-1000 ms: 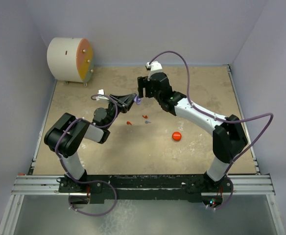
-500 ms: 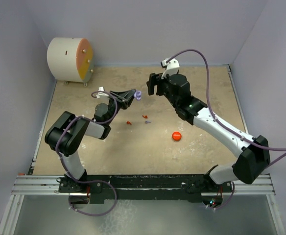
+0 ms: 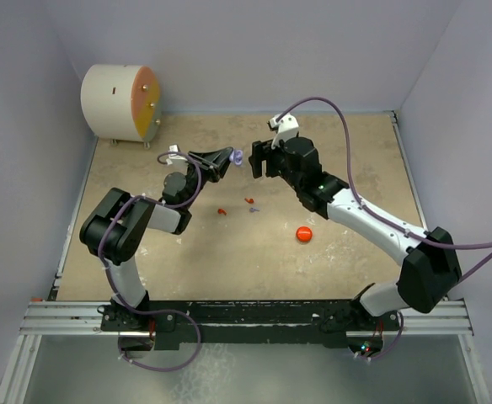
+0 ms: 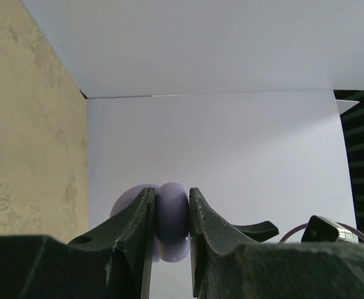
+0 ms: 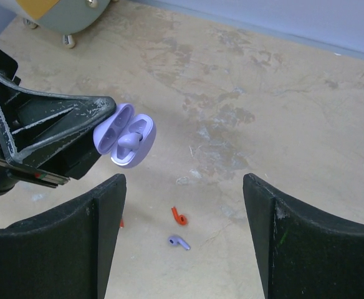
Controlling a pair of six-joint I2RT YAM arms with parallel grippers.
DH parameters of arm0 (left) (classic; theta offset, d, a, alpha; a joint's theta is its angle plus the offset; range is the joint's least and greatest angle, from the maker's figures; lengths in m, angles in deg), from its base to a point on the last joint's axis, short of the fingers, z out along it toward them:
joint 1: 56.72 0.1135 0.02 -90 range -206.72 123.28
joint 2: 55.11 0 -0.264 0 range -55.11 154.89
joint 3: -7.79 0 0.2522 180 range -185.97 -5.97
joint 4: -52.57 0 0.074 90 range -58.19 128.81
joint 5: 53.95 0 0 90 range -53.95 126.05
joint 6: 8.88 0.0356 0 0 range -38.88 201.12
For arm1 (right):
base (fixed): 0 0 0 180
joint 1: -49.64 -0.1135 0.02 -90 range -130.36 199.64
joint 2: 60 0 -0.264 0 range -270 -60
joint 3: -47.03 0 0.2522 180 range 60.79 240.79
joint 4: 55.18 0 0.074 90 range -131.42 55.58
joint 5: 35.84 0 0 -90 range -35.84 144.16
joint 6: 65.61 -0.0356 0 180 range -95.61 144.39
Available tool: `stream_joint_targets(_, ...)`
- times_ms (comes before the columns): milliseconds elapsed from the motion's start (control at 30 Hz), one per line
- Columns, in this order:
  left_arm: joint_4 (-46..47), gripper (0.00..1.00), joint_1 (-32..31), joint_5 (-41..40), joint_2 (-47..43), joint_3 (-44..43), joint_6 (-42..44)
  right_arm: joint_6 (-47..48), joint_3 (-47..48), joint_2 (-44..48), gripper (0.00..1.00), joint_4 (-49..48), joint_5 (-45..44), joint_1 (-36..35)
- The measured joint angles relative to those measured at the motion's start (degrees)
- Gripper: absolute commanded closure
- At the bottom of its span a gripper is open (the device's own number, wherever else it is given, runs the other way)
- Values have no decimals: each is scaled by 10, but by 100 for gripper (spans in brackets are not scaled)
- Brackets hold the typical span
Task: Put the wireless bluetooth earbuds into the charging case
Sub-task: Adjust the earbud with the charging case.
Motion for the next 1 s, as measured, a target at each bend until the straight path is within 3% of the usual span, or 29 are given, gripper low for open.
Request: stream_joint_targets(1000,-16,100,-11,0,-15,11,3,0,0,-46,23,-30,28,0)
